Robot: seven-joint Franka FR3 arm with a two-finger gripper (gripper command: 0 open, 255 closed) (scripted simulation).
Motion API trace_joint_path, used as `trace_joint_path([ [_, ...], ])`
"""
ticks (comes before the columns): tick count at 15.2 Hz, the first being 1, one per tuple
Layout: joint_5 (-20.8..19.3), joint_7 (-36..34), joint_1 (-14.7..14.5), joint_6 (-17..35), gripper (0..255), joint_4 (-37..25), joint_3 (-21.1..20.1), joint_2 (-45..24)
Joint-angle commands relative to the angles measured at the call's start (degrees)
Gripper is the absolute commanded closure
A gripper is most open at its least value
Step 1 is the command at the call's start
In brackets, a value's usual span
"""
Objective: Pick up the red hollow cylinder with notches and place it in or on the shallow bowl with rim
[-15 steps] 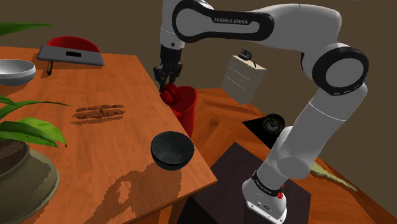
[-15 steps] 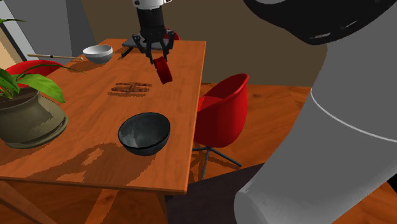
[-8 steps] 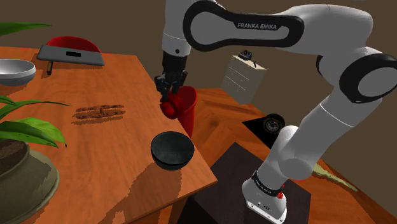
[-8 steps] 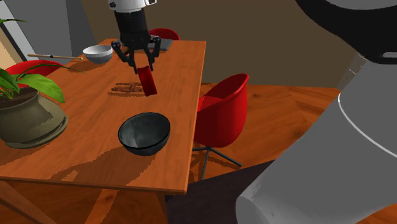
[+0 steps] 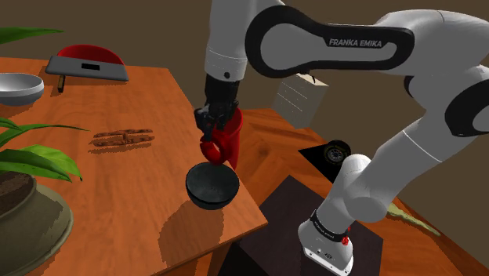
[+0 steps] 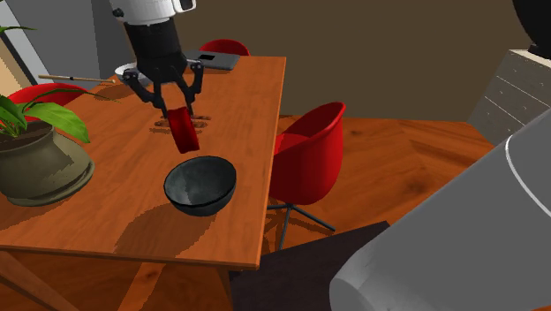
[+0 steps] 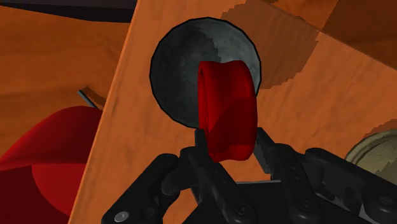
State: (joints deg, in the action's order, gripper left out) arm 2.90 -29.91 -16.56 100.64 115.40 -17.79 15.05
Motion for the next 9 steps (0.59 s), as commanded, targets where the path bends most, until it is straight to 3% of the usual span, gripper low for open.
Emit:
trace_joint_path([
  [1, 0.1, -0.3, -0.1, 1.5, 255, 1.4, -0.2, -0.1],
  [9, 0.1, -0.4, -0.2, 7.6, 255, 7.1, -0.5, -0.5],
])
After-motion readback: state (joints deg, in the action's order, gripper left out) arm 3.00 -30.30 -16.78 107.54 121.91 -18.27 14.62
